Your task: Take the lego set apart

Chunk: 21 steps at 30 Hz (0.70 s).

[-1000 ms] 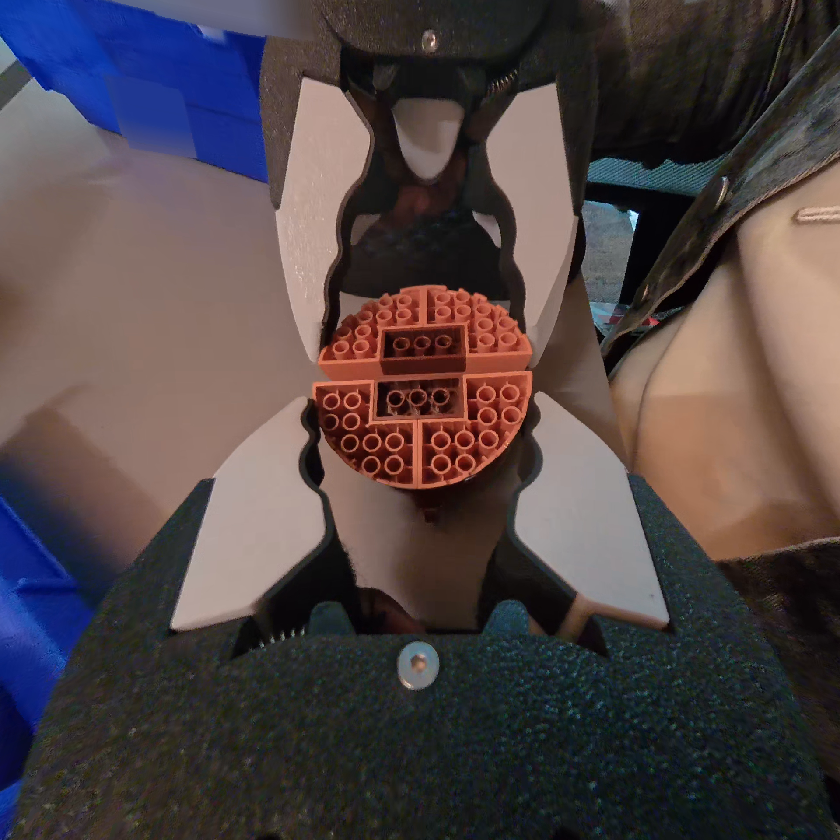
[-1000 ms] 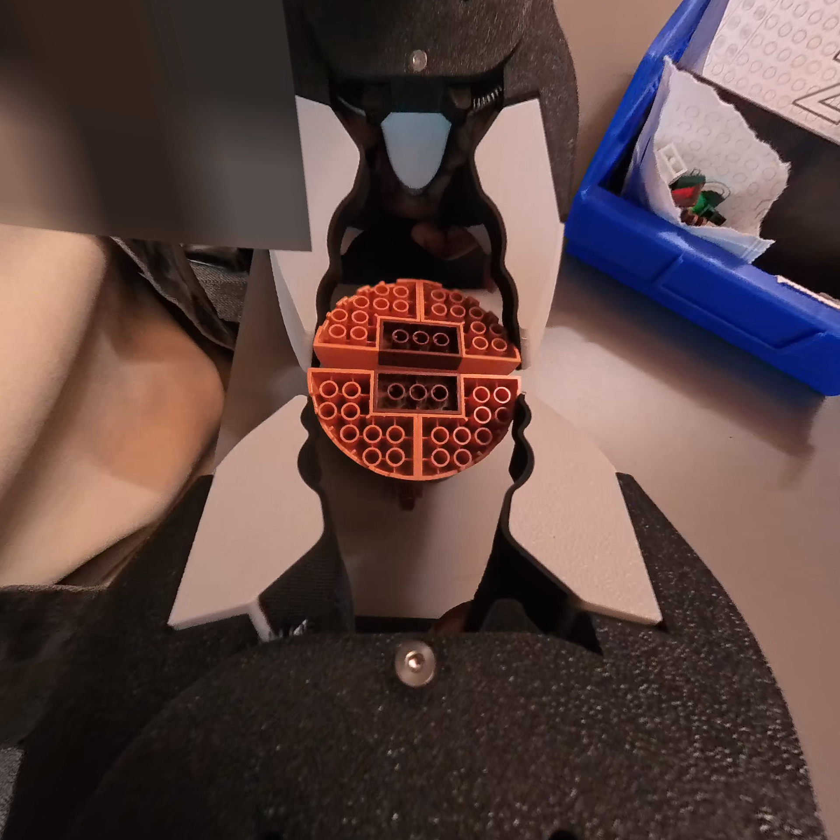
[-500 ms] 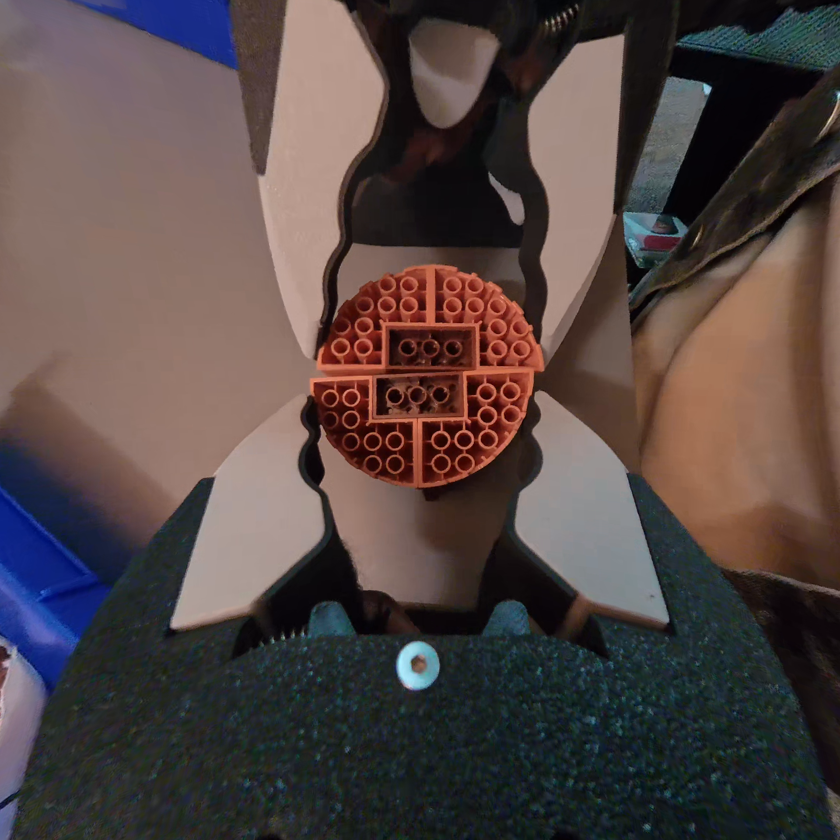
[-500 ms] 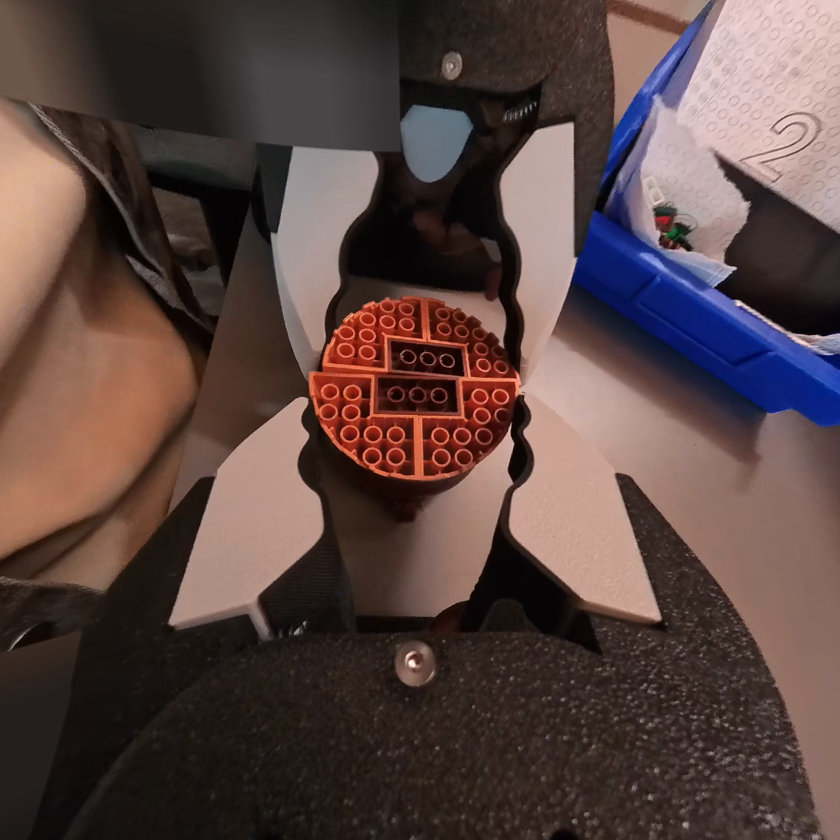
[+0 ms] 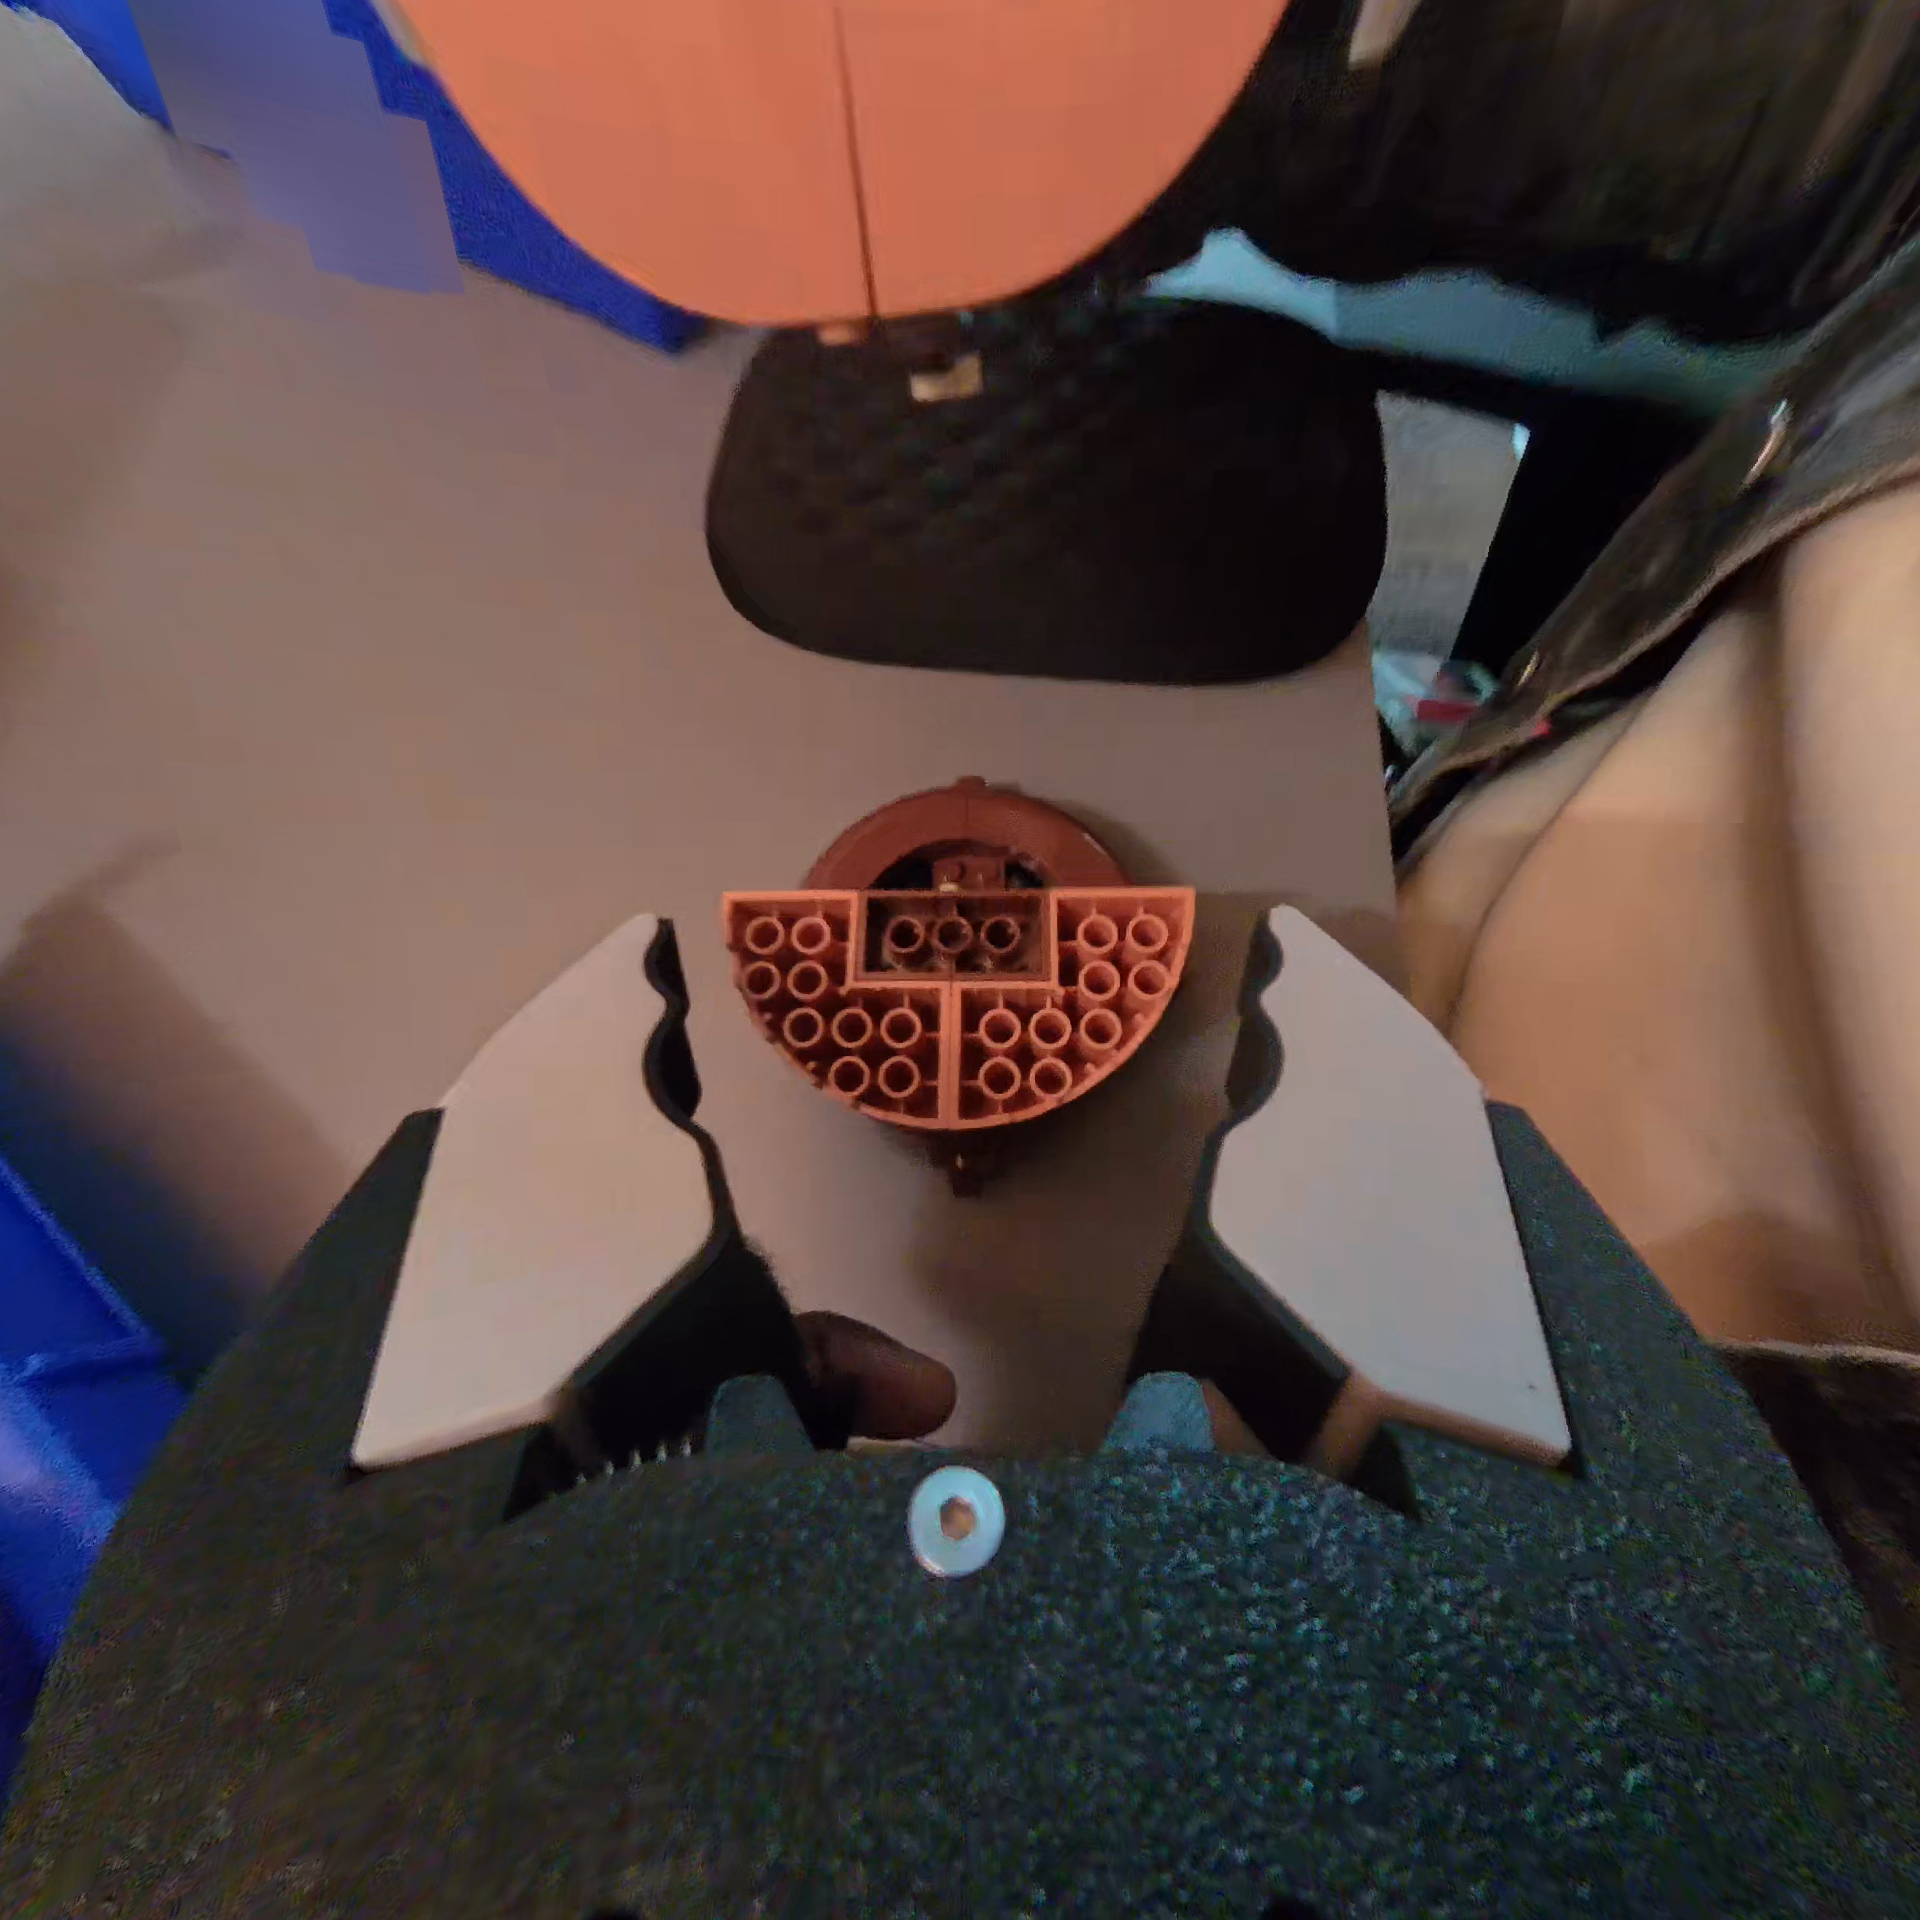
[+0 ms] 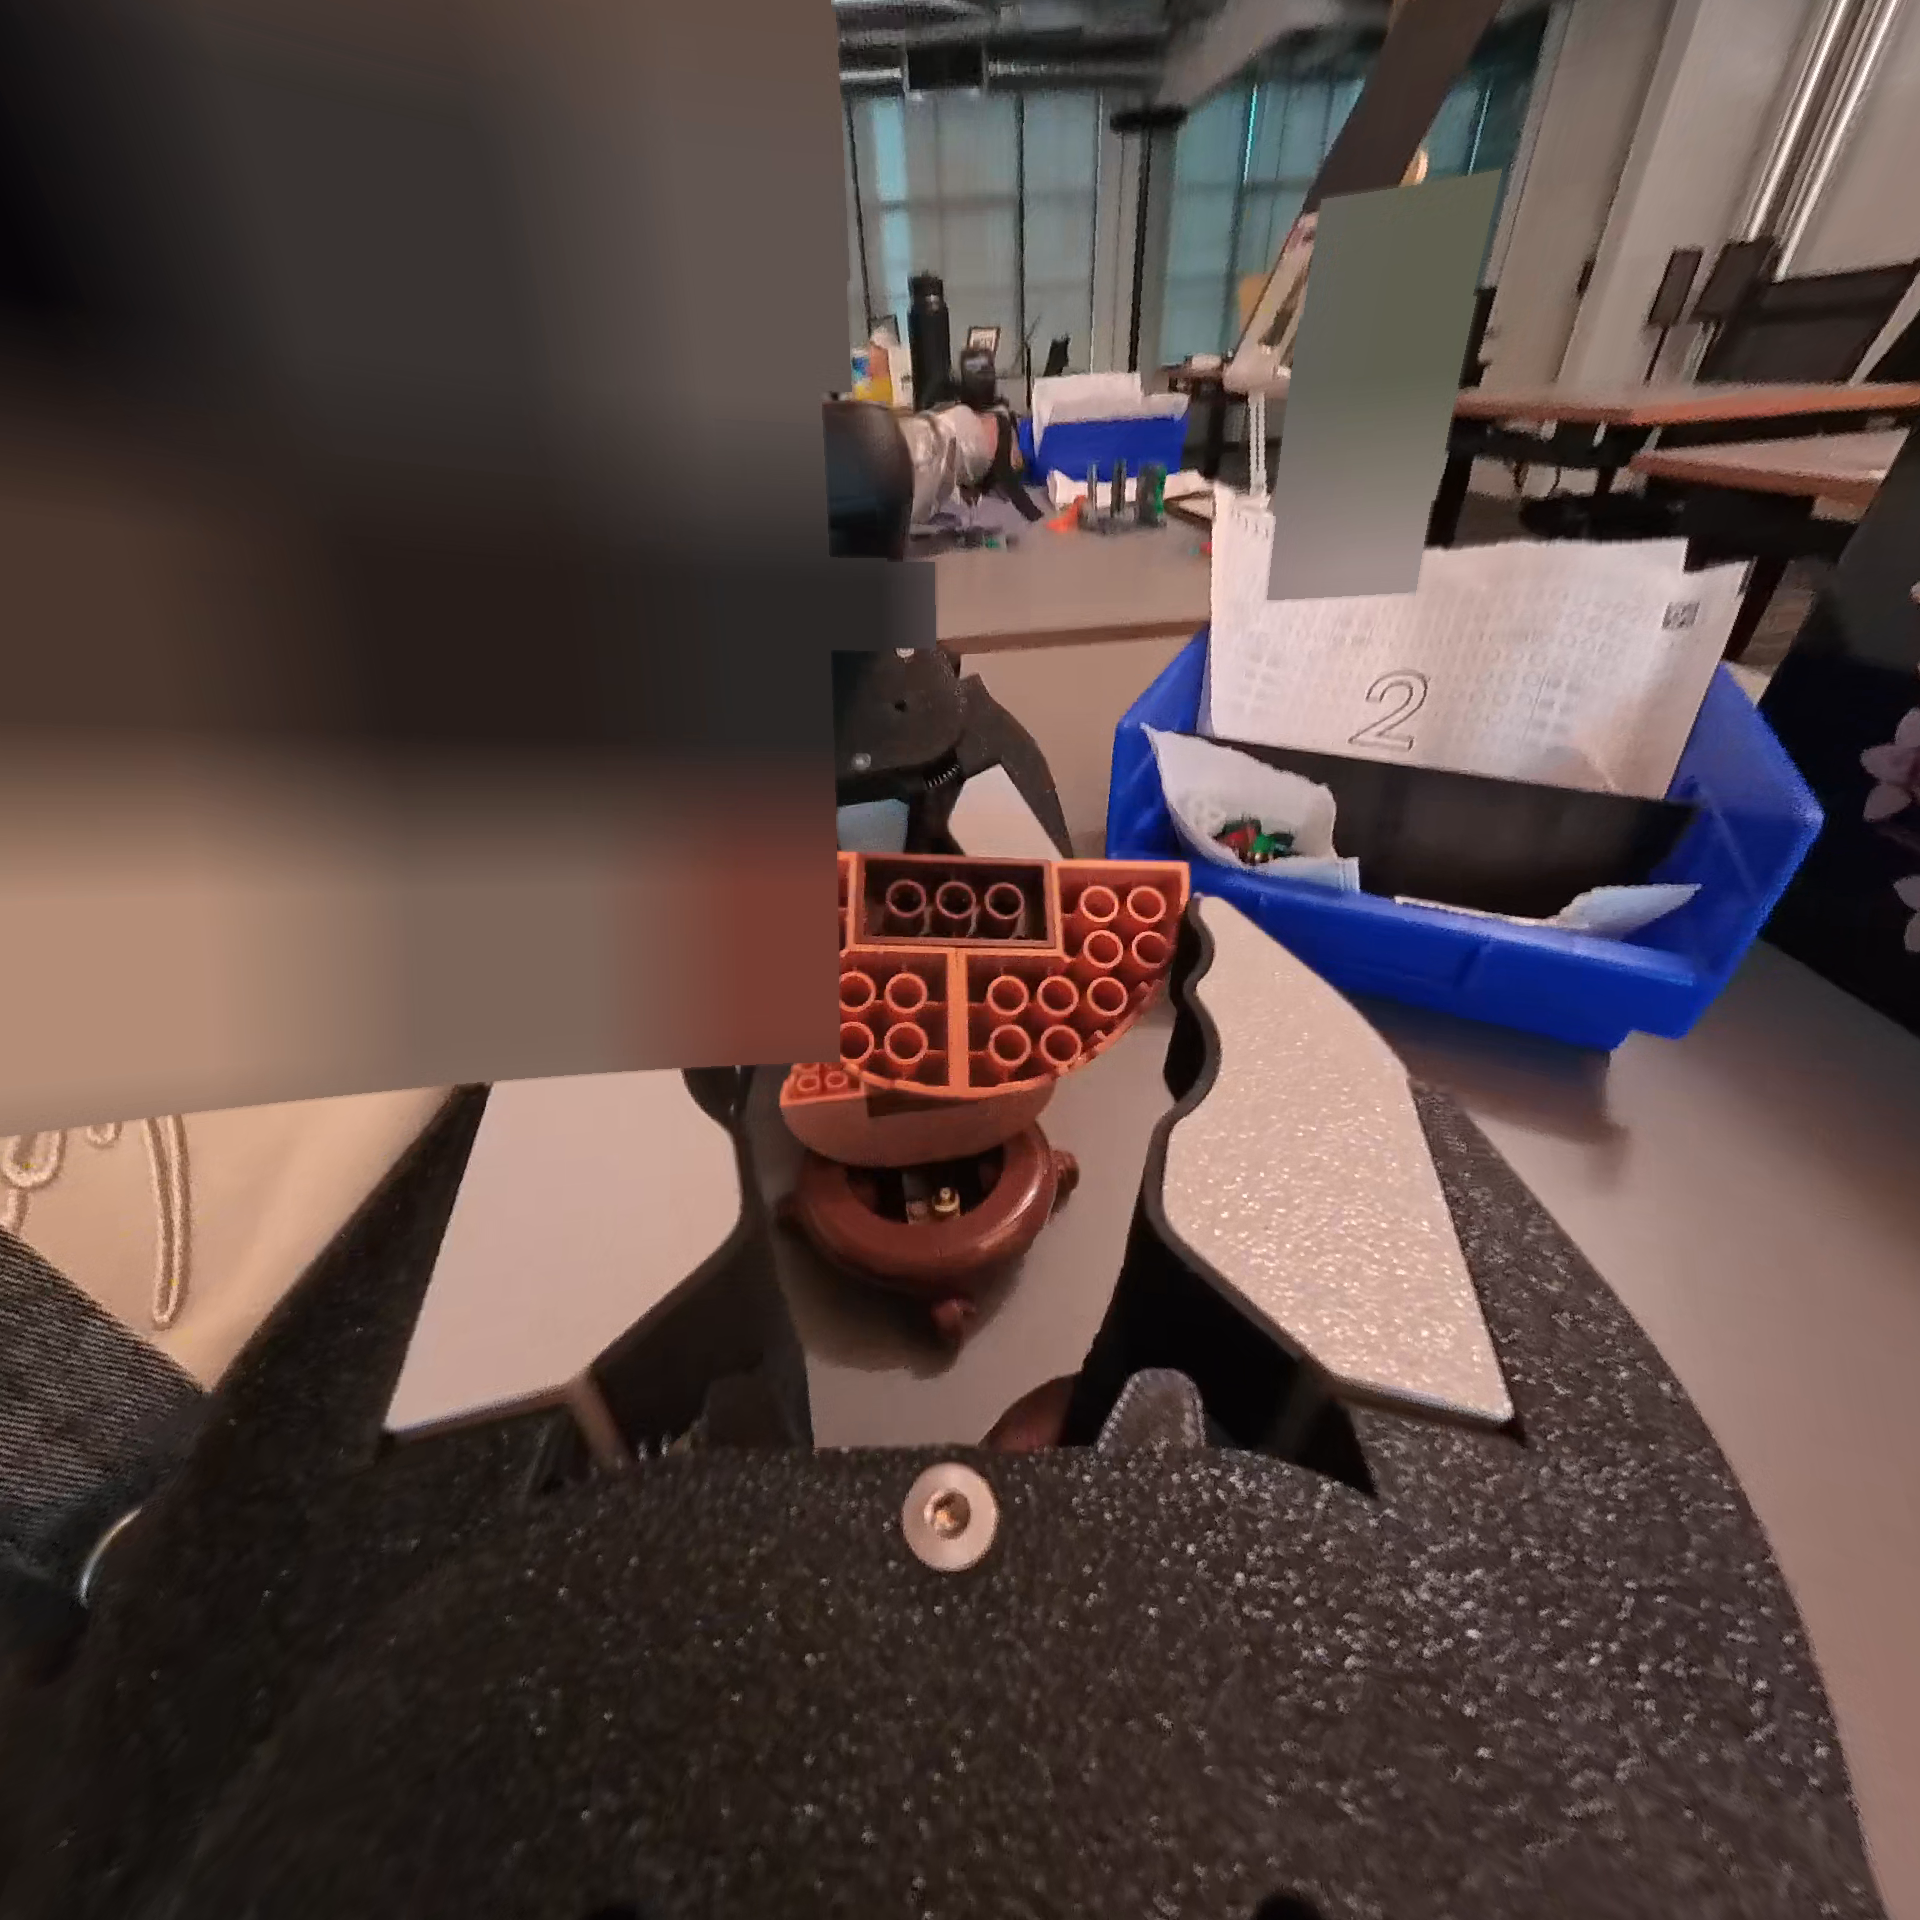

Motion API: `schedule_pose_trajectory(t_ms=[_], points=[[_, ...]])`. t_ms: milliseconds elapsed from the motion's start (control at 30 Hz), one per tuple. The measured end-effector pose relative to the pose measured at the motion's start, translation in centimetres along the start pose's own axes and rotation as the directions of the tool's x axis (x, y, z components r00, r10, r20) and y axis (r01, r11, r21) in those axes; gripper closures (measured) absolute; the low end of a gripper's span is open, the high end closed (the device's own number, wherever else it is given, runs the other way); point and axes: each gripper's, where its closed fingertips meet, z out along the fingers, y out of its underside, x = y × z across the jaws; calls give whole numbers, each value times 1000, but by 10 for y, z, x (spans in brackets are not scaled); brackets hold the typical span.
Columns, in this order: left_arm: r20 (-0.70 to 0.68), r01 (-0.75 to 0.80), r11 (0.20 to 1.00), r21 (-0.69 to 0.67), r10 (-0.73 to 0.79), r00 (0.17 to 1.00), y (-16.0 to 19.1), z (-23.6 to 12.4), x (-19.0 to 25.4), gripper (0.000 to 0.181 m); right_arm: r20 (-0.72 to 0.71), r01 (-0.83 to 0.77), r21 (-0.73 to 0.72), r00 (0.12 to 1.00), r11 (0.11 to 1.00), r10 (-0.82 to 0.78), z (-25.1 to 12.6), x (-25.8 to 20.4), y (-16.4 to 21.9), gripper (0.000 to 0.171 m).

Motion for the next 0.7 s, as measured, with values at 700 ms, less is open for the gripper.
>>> schedule_pose_trajectory(t_ms=[700], points=[[-761,658,557,507,-69,645,-102,-124,6,126,577,214,121,779,969,-244,75,-52,-63,89]])
